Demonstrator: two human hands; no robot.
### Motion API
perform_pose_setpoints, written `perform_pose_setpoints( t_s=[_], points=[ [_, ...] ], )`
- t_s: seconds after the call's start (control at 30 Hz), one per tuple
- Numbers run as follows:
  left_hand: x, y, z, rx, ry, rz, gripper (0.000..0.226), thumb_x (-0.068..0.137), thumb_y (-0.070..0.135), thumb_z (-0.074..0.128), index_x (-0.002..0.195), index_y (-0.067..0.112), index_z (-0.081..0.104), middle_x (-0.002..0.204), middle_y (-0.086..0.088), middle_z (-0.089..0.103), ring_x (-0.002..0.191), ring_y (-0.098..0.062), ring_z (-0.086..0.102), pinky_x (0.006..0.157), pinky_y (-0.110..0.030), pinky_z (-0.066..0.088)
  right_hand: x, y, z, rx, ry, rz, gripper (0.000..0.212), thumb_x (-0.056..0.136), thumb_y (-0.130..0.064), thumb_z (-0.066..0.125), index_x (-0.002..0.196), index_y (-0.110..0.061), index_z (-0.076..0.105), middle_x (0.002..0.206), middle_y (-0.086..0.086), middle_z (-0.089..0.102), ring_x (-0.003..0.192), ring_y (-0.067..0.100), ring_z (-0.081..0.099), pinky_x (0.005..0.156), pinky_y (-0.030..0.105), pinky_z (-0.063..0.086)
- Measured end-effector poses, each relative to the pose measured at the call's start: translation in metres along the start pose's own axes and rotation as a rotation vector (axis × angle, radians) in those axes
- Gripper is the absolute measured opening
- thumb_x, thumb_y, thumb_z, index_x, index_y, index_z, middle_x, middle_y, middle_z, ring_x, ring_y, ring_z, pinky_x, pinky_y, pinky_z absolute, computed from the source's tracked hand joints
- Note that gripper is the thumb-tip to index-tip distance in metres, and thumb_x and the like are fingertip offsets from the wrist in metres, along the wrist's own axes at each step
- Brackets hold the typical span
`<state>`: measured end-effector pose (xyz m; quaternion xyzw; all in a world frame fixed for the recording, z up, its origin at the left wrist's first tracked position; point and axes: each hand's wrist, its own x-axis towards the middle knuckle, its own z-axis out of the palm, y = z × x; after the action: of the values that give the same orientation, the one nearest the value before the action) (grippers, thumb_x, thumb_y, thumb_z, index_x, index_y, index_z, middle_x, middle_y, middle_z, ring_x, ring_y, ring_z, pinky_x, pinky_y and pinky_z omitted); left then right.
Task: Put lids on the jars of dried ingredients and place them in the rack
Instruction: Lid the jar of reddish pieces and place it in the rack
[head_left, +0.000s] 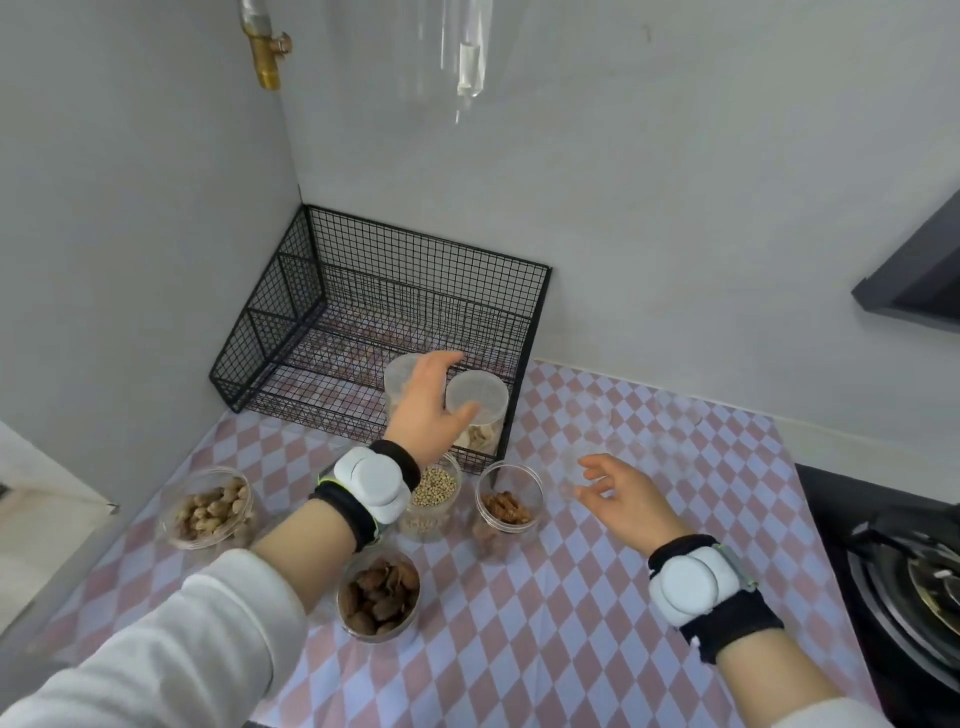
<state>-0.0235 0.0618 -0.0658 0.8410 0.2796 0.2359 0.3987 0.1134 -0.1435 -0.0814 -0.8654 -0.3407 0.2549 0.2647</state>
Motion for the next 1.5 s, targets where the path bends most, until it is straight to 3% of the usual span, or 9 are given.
perform_pose_setpoints(
  t_s=[0.1, 0.3, 0.5, 0.73, 0.97, 1.23, 1.3, 1.4, 1.5],
  points=[
    [-0.025, 0.009, 0.023, 0.034, -0.165, 0.045, 0.048, 0.085, 0.028, 0.063, 0.129, 0.017, 0.047, 0.133, -0.001, 0.050, 0.122, -0.015, 0.048, 0.098, -0.020, 0.035, -0.001, 0.013, 0.002, 0.001, -0.033, 0.014, 0.042, 0.092, -0.019, 0.053, 0.133, -0.012, 0.045, 0.126, 0.007, 0.054, 0.100, 0.013, 0.051, 0.091, 0.024, 0.041],
    [-0.052, 0.003, 0.066, 0.292, -0.469, -0.110, 0.101, 0.067, 0.050, 0.075, 0.145, 0.019, 0.018, 0.152, -0.002, 0.021, 0.138, -0.021, 0.028, 0.111, -0.035, 0.032, -0.001, 0.049, 0.005, 0.012, -0.077, 0.062, 0.041, 0.092, -0.019, 0.054, 0.131, -0.009, 0.047, 0.128, 0.010, 0.053, 0.099, 0.013, 0.050, 0.091, 0.025, 0.041],
    [-0.057, 0.002, 0.088, 0.364, -0.371, -0.064, 0.092, 0.070, 0.038, 0.075, 0.143, 0.018, 0.023, 0.145, -0.001, 0.028, 0.130, -0.023, 0.038, 0.103, -0.033, 0.040, 0.004, 0.084, 0.009, -0.005, -0.097, 0.098, 0.037, 0.092, -0.015, 0.053, 0.129, -0.007, 0.050, 0.131, 0.011, 0.051, 0.112, 0.024, 0.054, 0.094, 0.029, 0.042],
    [-0.068, 0.014, 0.121, 0.160, -0.389, -0.111, 0.097, 0.069, 0.033, 0.077, 0.145, 0.019, 0.018, 0.150, 0.001, 0.027, 0.135, -0.017, 0.035, 0.106, -0.025, 0.032, 0.033, 0.106, 0.017, -0.166, -0.073, 0.067, 0.038, 0.092, -0.017, 0.051, 0.128, -0.005, 0.050, 0.139, 0.013, 0.045, 0.127, 0.028, 0.044, 0.105, 0.031, 0.034],
    [-0.073, 0.008, 0.138, -0.077, -0.314, -0.301, 0.091, 0.066, 0.031, 0.080, 0.139, 0.024, 0.027, 0.140, 0.002, 0.044, 0.127, -0.014, 0.045, 0.102, -0.022, 0.035, 0.069, 0.109, 0.018, -0.527, -0.221, 0.079, 0.059, 0.092, -0.028, 0.049, 0.145, -0.020, 0.023, 0.158, 0.004, 0.000, 0.143, 0.030, 0.007, 0.113, 0.043, 0.026],
    [-0.074, 0.003, 0.138, -0.138, -0.327, -0.309, 0.090, 0.064, 0.031, 0.082, 0.138, 0.023, 0.030, 0.139, 0.002, 0.044, 0.129, -0.012, 0.042, 0.103, -0.021, 0.033, 0.063, 0.122, 0.030, -0.719, -0.167, -0.007, 0.016, 0.089, -0.017, 0.050, 0.102, -0.014, 0.058, 0.149, 0.005, 0.028, 0.135, 0.027, 0.027, 0.103, 0.035, 0.034],
    [-0.074, 0.003, 0.138, -0.156, -0.330, -0.303, 0.090, 0.064, 0.029, 0.082, 0.138, 0.022, 0.031, 0.140, 0.002, 0.044, 0.130, -0.012, 0.041, 0.102, -0.019, 0.031, 0.059, 0.123, 0.032, -0.634, -0.135, 0.002, 0.011, 0.088, -0.012, 0.045, 0.085, -0.012, 0.055, 0.124, 0.010, 0.049, 0.122, 0.029, 0.043, 0.096, 0.035, 0.039],
    [-0.074, 0.002, 0.138, -0.174, -0.330, -0.293, 0.090, 0.065, 0.025, 0.082, 0.138, 0.021, 0.029, 0.141, 0.000, 0.041, 0.130, -0.011, 0.039, 0.100, -0.017, 0.028, 0.053, 0.112, 0.023, -0.183, 0.016, 0.131, 0.018, 0.089, -0.010, 0.046, 0.073, -0.014, 0.039, 0.079, 0.005, 0.049, 0.077, 0.025, 0.051, 0.066, 0.031, 0.046],
    [-0.073, 0.002, 0.138, -0.183, -0.330, -0.280, 0.090, 0.066, 0.024, 0.081, 0.138, 0.022, 0.028, 0.141, 0.000, 0.041, 0.128, -0.009, 0.039, 0.097, -0.015, 0.028, 0.047, 0.086, 0.001, 0.363, 0.220, 0.188, 0.015, 0.087, -0.006, 0.053, 0.080, -0.015, 0.043, 0.074, 0.003, 0.051, 0.073, 0.022, 0.050, 0.061, 0.027, 0.042]
  ],
)
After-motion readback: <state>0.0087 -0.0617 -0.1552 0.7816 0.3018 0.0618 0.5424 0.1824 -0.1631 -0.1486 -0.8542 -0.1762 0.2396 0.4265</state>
